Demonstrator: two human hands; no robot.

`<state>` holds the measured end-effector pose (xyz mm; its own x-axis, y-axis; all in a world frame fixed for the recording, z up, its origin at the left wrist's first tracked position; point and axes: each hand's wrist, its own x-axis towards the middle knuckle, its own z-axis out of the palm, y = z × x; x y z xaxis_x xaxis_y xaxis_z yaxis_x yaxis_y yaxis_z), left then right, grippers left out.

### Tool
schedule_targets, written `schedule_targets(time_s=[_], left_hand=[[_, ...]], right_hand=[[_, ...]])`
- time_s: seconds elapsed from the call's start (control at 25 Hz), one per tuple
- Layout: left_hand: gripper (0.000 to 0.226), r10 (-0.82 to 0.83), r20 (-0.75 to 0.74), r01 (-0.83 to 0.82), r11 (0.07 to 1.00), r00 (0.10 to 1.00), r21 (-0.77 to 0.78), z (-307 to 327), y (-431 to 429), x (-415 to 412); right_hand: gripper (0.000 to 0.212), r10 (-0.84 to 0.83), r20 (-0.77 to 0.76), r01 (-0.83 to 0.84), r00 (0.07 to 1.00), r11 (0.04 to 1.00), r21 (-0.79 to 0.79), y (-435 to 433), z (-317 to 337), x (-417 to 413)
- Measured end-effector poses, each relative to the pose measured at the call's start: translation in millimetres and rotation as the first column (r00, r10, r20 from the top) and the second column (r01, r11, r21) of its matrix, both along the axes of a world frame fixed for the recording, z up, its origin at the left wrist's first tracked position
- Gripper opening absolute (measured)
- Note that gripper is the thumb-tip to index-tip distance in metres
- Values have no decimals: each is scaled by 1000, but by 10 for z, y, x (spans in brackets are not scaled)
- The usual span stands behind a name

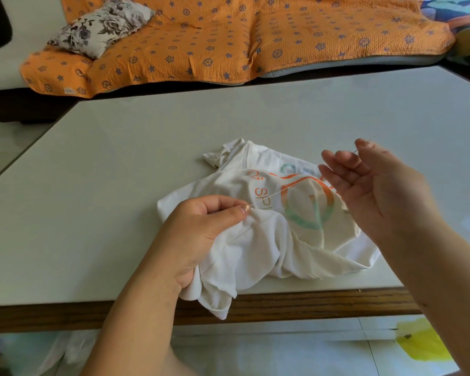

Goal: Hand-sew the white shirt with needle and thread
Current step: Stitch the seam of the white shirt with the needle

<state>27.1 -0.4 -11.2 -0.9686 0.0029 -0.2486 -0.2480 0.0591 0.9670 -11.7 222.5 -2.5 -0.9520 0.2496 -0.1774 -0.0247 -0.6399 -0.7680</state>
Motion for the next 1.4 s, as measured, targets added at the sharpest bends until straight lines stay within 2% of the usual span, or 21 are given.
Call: schedule_targets(time_s=[0.24,0.32,0.36,0.4,0.48,0.56,0.6,0.72,0.84,1.08,1.2,1.32,1.4], left_hand=[[8,8,2,-8,1000,1000,-25,-21,-31,-16],[7,11,-1,-11,1000,1000,-23,-19,-17,-11],[5,7,-6,-7,1000,1000,-20,-14,-7,-5],[4,-2,-13,2,1000,1000,-18,-2,3,4],[13,-34,-22,33,999,999,-9,17,14,16],[23,-70,-10,70,997,997,12,23,9,12],[26,-86,3,86,996,996,21,24,1,6],[31,-135,51,135,991,990,10,36,-28,9],[31,-157,59,158,987,986,-13,51,-66,12],[17,-107,1,107,994,994,38,46,-56,11],[19,-90,-6,90,995,996,46,41,-48,8],[21,-90,2,90,995,996,51,41,-56,10],[20,-96,3,96,993,995,62,49,-52,14]], right_hand=[[14,-68,5,66,998,982,176,14,13,1],[13,-13,32,3,999,952,305,-75,53,57],[13,67,48,-80,997,922,378,-140,82,110],[13,175,68,-187,982,866,465,-213,110,181],[12,391,130,-378,911,666,644,-357,137,341],[12,520,186,-468,834,487,737,-450,122,454],[13,520,196,-460,831,446,768,-460,98,465],[12,407,153,-342,900,446,827,-419,46,405],[11,384,84,-267,919,451,852,-440,18,407],[9,362,70,-253,929,488,835,-468,-22,449],[10,347,61,-241,936,503,830,-473,-27,475],[11,279,-79,-71,957,489,870,-466,1,527],[11,309,-117,-63,944,517,854,-471,37,572]])
